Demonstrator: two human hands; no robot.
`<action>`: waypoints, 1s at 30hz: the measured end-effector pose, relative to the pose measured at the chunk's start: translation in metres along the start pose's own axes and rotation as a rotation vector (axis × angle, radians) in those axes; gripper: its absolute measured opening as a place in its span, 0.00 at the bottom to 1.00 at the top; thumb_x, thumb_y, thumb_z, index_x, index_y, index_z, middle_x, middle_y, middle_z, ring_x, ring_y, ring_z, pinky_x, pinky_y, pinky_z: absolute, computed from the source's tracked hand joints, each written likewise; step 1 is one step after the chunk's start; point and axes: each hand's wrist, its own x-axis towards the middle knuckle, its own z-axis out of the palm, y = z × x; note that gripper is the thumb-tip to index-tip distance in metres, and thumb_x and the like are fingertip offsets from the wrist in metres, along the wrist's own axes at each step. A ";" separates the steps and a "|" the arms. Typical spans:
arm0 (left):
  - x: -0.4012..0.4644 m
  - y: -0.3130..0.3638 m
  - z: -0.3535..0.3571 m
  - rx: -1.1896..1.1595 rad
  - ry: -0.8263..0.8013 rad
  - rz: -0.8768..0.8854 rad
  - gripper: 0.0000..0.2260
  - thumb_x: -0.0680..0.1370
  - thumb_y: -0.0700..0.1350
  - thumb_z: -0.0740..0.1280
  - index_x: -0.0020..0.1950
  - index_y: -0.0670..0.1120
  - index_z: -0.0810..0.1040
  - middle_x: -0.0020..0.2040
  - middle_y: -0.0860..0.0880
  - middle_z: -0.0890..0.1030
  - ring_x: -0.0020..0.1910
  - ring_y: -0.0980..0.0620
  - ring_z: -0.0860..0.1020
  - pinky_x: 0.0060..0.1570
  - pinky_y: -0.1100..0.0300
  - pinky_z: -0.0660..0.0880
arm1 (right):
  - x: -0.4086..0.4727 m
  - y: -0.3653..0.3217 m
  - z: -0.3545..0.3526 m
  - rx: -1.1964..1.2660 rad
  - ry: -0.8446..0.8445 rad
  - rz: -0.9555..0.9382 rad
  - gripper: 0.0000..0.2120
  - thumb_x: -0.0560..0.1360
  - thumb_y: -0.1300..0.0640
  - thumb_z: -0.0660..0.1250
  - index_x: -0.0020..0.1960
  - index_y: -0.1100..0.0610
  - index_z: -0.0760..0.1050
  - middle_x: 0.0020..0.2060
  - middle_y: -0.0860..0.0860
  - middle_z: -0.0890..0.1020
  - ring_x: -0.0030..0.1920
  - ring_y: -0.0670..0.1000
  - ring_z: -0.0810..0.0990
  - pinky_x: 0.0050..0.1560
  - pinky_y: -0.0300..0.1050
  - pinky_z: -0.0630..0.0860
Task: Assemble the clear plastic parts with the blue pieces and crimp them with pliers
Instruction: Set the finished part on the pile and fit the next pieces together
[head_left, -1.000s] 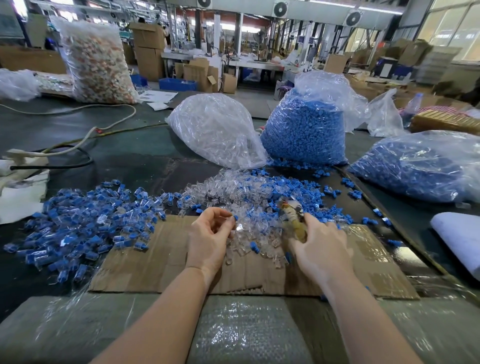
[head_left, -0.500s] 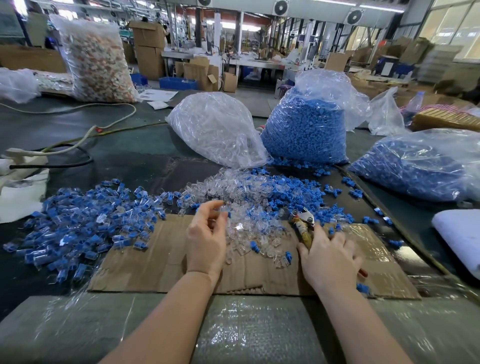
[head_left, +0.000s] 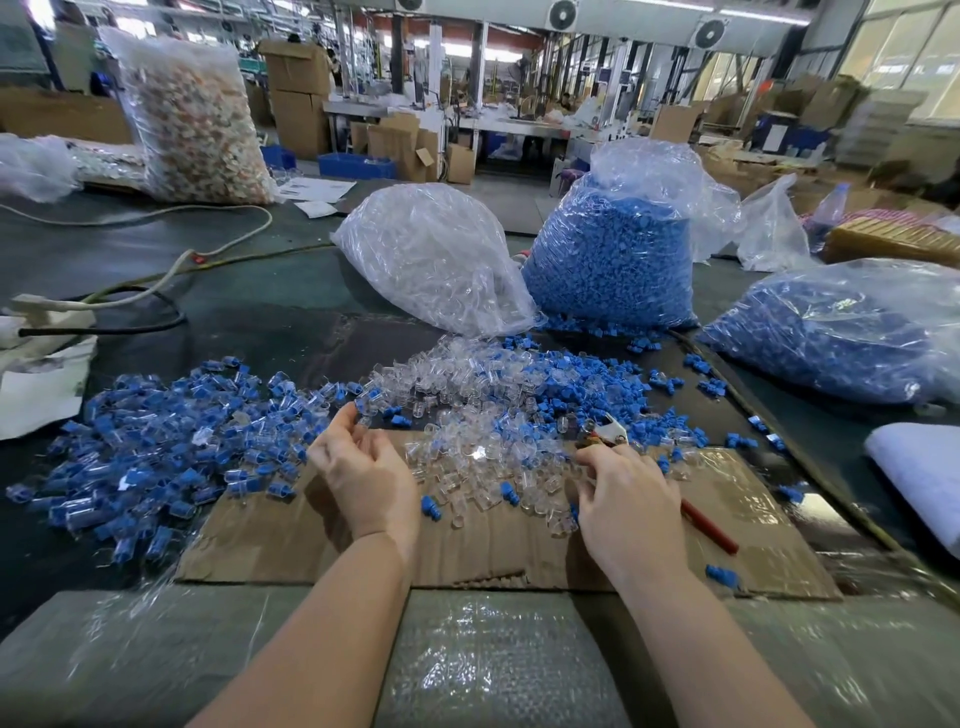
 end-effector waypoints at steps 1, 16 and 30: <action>0.000 -0.001 0.000 0.017 -0.011 0.019 0.16 0.79 0.37 0.60 0.67 0.45 0.69 0.63 0.47 0.63 0.56 0.55 0.71 0.57 0.71 0.65 | -0.001 0.000 -0.001 0.016 0.007 -0.014 0.13 0.79 0.57 0.59 0.61 0.49 0.74 0.55 0.45 0.78 0.57 0.47 0.73 0.60 0.45 0.68; -0.016 -0.009 0.005 0.415 -0.483 0.688 0.05 0.70 0.39 0.73 0.43 0.47 0.81 0.41 0.56 0.72 0.45 0.58 0.68 0.50 0.76 0.63 | -0.006 -0.009 -0.010 0.121 -0.239 -0.049 0.08 0.75 0.54 0.68 0.54 0.51 0.77 0.52 0.47 0.80 0.52 0.46 0.77 0.56 0.41 0.74; -0.023 -0.004 0.002 0.379 -0.707 0.816 0.17 0.70 0.44 0.74 0.58 0.45 0.80 0.48 0.49 0.81 0.48 0.56 0.75 0.52 0.65 0.70 | 0.009 -0.029 -0.008 0.804 -0.206 0.113 0.04 0.72 0.65 0.70 0.46 0.58 0.80 0.40 0.51 0.83 0.42 0.47 0.82 0.48 0.44 0.80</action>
